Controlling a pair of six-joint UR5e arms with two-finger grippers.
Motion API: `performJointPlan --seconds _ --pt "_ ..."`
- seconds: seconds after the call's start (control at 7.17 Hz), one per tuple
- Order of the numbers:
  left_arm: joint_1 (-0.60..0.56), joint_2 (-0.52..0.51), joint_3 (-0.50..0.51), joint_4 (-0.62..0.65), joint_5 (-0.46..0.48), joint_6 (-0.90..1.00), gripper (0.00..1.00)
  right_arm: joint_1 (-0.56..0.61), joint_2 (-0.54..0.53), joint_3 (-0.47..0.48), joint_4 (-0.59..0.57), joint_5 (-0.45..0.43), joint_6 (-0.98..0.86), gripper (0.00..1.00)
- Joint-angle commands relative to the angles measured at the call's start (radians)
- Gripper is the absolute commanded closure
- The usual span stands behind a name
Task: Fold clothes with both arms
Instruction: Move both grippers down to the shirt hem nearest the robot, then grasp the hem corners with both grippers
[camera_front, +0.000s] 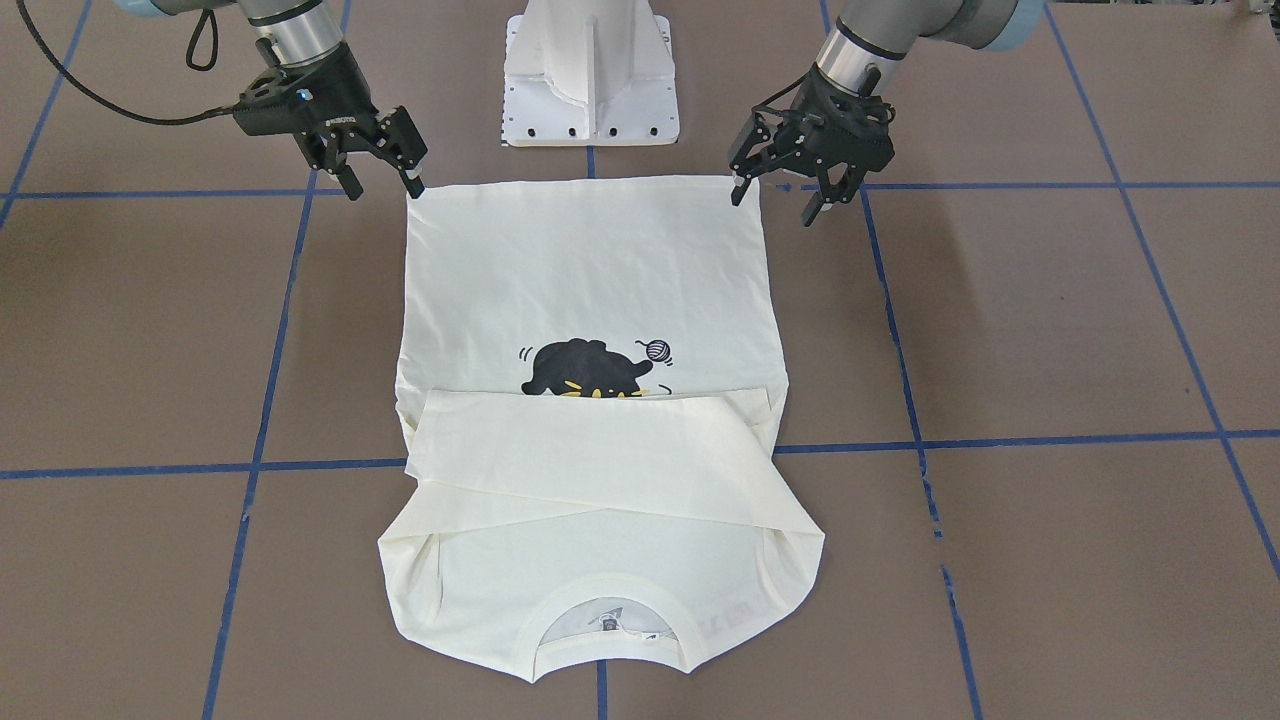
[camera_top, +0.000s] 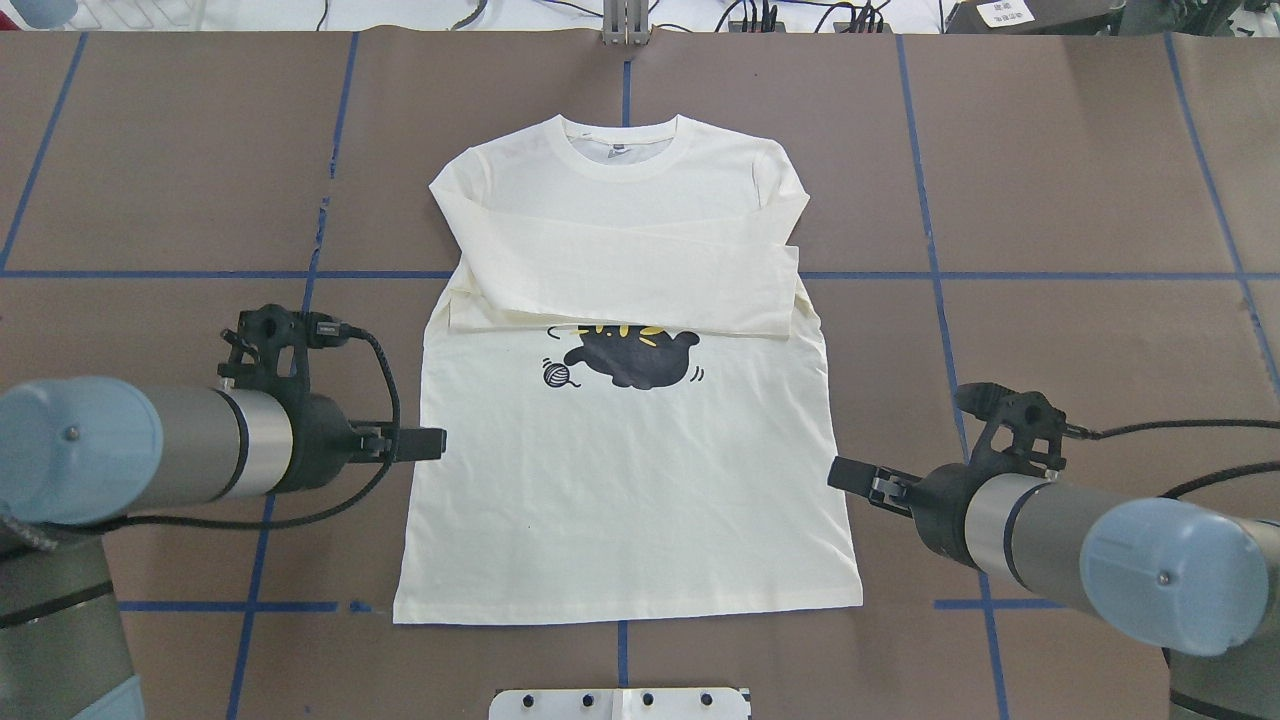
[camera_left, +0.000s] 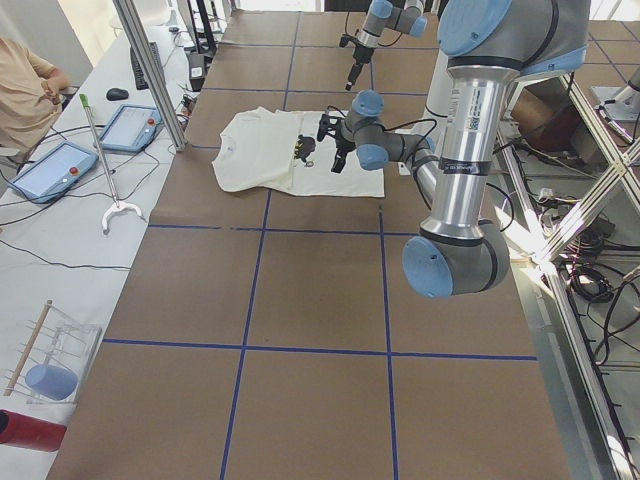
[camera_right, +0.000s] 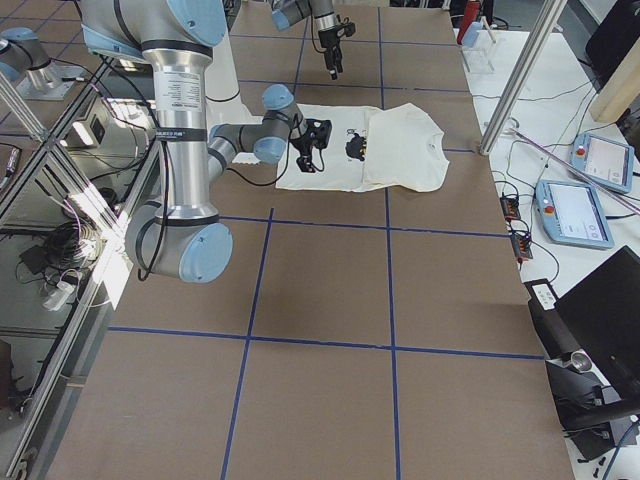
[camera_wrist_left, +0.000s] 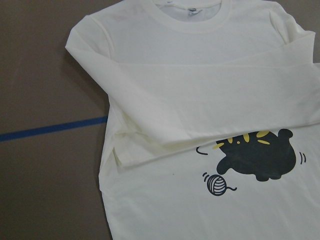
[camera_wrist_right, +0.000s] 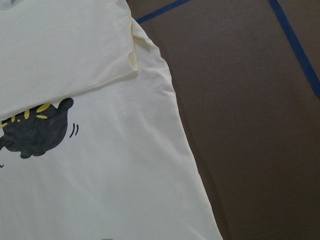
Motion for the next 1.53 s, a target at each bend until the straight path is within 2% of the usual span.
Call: performJointPlan --seconds 0.0,0.28,0.98,1.12,1.26,1.39 --pt "0.185 0.039 0.009 0.018 0.144 -0.301 0.37 -0.044 -0.023 0.020 -0.050 -0.034 0.115 0.17" --pt "0.257 0.045 0.046 0.033 0.198 -0.380 0.38 -0.046 -0.023 0.020 -0.052 -0.046 0.115 0.10" --pt "0.287 0.047 0.076 0.038 0.198 -0.385 0.38 -0.056 -0.023 0.018 -0.052 -0.066 0.115 0.09" --pt "0.292 0.047 0.076 0.038 0.196 -0.389 0.42 -0.060 -0.023 0.018 -0.052 -0.069 0.115 0.08" --pt "0.292 0.045 0.076 0.038 0.196 -0.394 0.60 -0.063 -0.023 0.018 -0.052 -0.072 0.115 0.08" --pt "0.292 0.047 0.076 0.038 0.196 -0.409 0.69 -0.066 -0.023 0.018 -0.052 -0.078 0.115 0.08"
